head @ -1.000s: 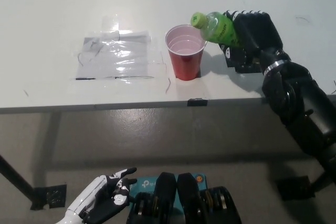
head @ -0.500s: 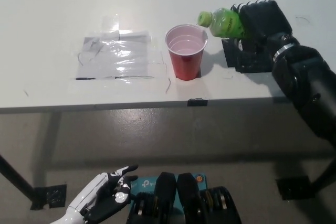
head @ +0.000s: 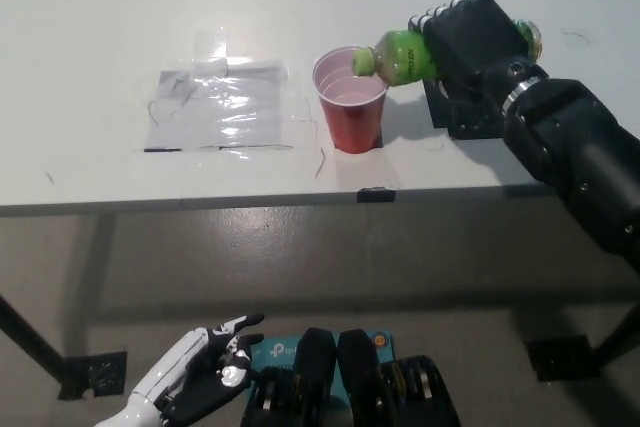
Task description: The robot uses its right hand to pick up a bottle kept in the middle of the desk and tilt it into a cup kept next to it to pour water out
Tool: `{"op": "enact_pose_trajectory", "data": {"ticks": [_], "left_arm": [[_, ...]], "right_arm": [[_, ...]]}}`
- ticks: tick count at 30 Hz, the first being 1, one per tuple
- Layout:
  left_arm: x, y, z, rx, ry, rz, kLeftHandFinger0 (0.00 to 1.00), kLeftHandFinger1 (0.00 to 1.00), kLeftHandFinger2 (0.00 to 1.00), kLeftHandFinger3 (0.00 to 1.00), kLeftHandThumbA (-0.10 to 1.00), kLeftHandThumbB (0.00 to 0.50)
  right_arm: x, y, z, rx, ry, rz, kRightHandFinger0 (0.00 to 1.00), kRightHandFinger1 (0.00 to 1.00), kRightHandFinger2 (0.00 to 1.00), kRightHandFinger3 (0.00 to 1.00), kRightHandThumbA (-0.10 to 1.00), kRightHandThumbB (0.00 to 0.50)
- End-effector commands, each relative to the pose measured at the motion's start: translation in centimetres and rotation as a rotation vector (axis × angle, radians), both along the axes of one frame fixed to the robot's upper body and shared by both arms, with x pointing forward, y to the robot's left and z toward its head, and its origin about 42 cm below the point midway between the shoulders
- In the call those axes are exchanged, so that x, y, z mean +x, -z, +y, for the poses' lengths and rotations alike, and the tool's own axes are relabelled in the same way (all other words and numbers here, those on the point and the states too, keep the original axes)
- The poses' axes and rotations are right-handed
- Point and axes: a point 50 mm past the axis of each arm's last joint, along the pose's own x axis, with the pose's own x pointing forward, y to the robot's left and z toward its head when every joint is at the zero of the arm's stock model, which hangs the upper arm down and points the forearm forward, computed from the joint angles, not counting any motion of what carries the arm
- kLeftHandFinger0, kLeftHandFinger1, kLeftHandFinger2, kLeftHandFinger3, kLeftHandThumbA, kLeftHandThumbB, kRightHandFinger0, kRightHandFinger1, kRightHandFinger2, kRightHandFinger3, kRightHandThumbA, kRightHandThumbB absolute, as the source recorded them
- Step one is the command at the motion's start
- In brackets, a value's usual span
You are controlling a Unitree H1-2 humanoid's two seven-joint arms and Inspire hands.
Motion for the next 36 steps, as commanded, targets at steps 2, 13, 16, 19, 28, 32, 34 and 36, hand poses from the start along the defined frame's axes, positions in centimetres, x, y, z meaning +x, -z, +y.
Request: {"op": "enact_pose_trajectory", "data": {"ticks": [2, 13, 16, 19, 28, 32, 34, 36], "left_arm": [[0.3, -0.7, 0.3, 0.013, 0.007, -0.015, 0.68, 0.91, 1.0, 1.0, 1.0, 0.292], [0.4, -0.8, 0.3, 0.015, 0.012, -0.021, 0.69, 0.91, 1.0, 1.0, 1.0, 0.278], [0.4, -0.9, 0.3, 0.019, 0.016, -0.022, 0.69, 0.92, 1.0, 1.0, 1.0, 0.268], [0.4, -0.9, 0.2, 0.019, 0.014, -0.025, 0.69, 0.93, 1.0, 1.0, 1.0, 0.286], [0.3, -0.8, -0.1, 0.019, 0.03, -0.021, 0.69, 0.91, 1.0, 1.0, 1.0, 0.275], [0.2, -0.9, -0.1, 0.015, 0.031, -0.024, 0.67, 0.91, 0.99, 1.0, 1.0, 0.259], [0.3, -0.8, -0.1, 0.019, 0.034, -0.021, 0.66, 0.9, 0.99, 1.0, 1.0, 0.284], [0.2, -0.8, 0.0, 0.02, 0.031, -0.02, 0.66, 0.91, 0.99, 1.0, 1.0, 0.292]], "right_arm": [[0.8, -5.7, -0.3, -0.078, -0.037, -0.181, 0.0, 0.06, 0.27, 0.17, -0.1, 0.076], [1.0, -6.7, -2.0, -0.189, -0.063, -0.262, 0.0, 0.0, 0.25, 0.34, -0.02, 0.161], [1.2, -6.7, -1.8, -0.199, -0.063, -0.269, 0.0, 0.0, 0.23, 0.31, -0.04, 0.184], [1.1, -6.8, -1.2, -0.232, -0.073, -0.286, 0.0, 0.0, 0.24, 0.25, -0.1, 0.153], [0.9, -7.0, 1.4, -0.295, -0.021, -0.319, 0.0, 0.01, 0.27, 0.0, -0.03, 0.059], [0.7, -7.4, 2.4, -0.315, 0.022, -0.31, 0.0, 0.04, 0.31, 0.11, 0.03, 0.069], [0.8, -7.5, 2.7, -0.348, 0.039, -0.332, 0.0, 0.03, 0.28, 0.0, 0.05, 0.09], [0.8, -7.5, 2.7, -0.35, 0.044, -0.327, 0.0, 0.02, 0.28, 0.0, 0.05, 0.098]]}}
